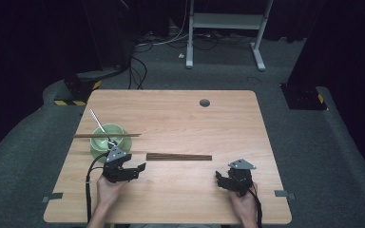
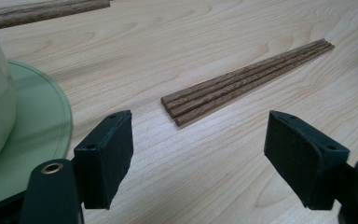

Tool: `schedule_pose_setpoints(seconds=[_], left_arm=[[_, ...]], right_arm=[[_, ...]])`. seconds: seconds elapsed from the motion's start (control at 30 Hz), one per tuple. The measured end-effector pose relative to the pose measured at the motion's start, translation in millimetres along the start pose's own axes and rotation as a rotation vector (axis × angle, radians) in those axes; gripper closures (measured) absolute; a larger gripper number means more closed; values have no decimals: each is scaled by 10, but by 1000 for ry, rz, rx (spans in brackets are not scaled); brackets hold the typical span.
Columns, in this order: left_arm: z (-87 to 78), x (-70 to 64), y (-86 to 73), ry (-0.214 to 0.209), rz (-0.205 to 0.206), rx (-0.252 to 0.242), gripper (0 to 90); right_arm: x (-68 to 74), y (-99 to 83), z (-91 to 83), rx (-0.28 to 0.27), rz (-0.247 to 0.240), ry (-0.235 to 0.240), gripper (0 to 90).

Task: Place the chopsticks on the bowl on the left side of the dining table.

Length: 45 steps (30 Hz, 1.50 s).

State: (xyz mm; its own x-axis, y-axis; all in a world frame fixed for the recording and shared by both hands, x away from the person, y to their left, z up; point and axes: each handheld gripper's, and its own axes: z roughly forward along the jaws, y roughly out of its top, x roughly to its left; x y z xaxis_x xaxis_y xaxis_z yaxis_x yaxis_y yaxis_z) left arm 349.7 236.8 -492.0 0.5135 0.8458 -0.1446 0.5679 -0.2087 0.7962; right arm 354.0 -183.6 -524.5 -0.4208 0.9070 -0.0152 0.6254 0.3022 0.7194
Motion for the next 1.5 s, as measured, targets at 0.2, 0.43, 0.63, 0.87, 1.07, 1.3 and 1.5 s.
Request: schedule_pose_setpoints(seconds=[0.2, 0.43, 0.63, 0.87, 1.07, 1.3, 1.5], left_arm=[[21, 12, -28, 7, -4, 6, 241], [42, 2, -41, 30, 9, 13, 241], [63, 9, -60, 50, 13, 21, 242], [84, 35, -81, 69, 14, 26, 244], [105, 59, -113, 88, 14, 33, 246], [136, 82, -145, 113, 14, 41, 248], [157, 97, -172, 143, 24, 49, 249]], right_arm=[[0, 0, 0, 0, 0, 0, 226], [1, 0, -1, 1, 1, 0, 226], [0, 0, 0, 0, 0, 0, 226], [0, 0, 0, 0, 0, 0, 226], [0, 0, 0, 0, 0, 0, 226], [1, 0, -1, 1, 1, 1, 226], [1, 0, -1, 1, 1, 1, 226]])
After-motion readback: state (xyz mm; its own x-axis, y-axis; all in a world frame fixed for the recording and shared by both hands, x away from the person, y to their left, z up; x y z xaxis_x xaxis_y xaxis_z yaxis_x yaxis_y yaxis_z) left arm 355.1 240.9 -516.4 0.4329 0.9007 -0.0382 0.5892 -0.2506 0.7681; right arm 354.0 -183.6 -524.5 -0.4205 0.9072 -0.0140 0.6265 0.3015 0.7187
